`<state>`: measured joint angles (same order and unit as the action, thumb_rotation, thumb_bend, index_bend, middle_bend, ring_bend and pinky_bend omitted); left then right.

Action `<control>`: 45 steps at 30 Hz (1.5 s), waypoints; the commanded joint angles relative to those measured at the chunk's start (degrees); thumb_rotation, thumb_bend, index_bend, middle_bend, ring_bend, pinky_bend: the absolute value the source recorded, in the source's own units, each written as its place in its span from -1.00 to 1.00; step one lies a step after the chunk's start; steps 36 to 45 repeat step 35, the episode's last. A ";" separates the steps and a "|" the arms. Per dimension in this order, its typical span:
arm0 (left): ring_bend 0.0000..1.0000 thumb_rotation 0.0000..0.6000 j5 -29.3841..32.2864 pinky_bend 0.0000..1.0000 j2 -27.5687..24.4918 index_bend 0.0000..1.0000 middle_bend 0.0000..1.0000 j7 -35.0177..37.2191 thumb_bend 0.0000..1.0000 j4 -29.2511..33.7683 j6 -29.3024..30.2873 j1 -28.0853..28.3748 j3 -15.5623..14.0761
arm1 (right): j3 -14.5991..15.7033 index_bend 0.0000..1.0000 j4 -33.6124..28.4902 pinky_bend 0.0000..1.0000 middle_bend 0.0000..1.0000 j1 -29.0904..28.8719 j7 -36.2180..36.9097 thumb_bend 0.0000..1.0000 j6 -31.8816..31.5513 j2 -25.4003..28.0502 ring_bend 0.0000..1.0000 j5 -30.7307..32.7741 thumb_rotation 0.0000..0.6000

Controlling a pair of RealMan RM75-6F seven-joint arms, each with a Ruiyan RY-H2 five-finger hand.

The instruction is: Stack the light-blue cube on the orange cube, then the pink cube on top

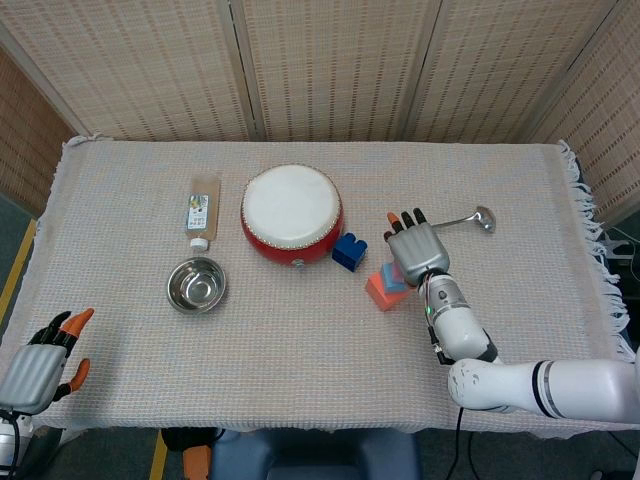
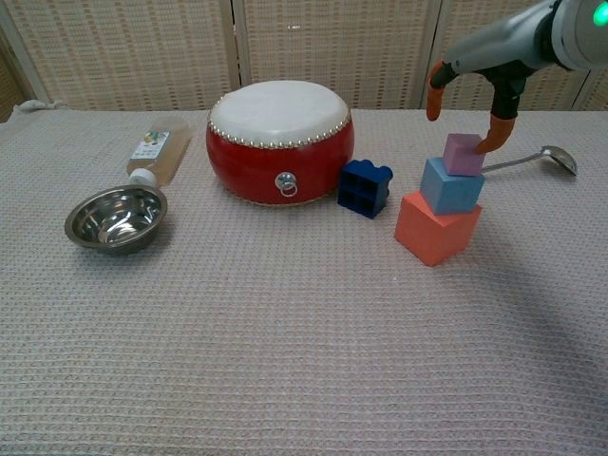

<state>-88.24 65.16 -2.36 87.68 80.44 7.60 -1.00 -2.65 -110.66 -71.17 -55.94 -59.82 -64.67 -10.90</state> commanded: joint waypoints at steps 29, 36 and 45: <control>-0.99 1.00 -7.71 -0.57 2.24 -1.00 -1.00 2.89 -0.03 -3.60 9.56 -1.67 -0.09 | 19.16 -1.00 16.79 -1.00 -1.00 63.67 38.93 -0.73 -41.83 -4.19 -1.00 -75.17 1.00; -1.00 1.00 -8.11 -0.58 2.53 -1.00 -1.00 2.53 -0.03 -3.76 9.50 -1.62 -0.31 | 17.91 -1.00 16.70 -1.00 -1.00 65.00 39.62 -0.73 -41.43 -3.59 -1.00 -76.53 1.00; -1.00 1.00 -8.11 -0.58 2.53 -1.00 -1.00 2.53 -0.03 -3.76 9.50 -1.62 -0.31 | 17.91 -1.00 16.70 -1.00 -1.00 65.00 39.62 -0.73 -41.43 -3.59 -1.00 -76.53 1.00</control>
